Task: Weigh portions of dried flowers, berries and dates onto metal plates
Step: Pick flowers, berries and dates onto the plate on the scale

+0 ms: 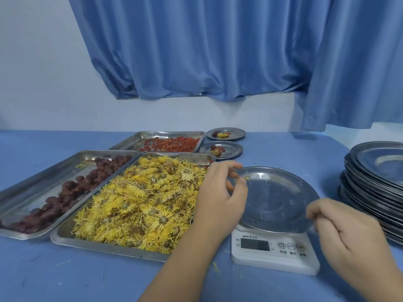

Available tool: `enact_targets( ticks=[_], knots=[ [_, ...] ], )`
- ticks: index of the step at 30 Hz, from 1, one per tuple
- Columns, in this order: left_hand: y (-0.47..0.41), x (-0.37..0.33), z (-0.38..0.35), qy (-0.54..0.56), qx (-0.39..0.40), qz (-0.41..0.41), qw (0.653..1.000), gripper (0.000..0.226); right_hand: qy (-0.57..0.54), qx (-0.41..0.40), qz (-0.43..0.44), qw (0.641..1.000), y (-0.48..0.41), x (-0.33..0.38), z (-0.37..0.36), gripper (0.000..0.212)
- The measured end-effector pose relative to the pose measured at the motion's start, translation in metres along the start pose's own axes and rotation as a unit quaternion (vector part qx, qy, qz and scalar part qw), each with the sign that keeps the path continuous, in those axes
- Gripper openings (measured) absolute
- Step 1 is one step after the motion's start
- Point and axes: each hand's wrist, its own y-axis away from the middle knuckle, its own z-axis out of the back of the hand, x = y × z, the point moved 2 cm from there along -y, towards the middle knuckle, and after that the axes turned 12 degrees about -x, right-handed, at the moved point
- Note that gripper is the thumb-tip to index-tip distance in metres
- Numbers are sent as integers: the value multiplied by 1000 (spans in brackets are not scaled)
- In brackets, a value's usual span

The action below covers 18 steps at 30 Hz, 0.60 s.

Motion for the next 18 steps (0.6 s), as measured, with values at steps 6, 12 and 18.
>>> enact_targets(
  ticks=[6,12,18],
  knots=[
    [-56,17,32,-176,47,16,983,16,0,-1,-20,1000,-7,-11,-6,24],
    [-117,52,44,-442,295,-27,847,59,-7,30,9,999,-7,-14,-15,23],
    [-123,79,42,-486,396,-34,779,40,-14,47,13,999,-6,-16,-13,21]
  ],
)
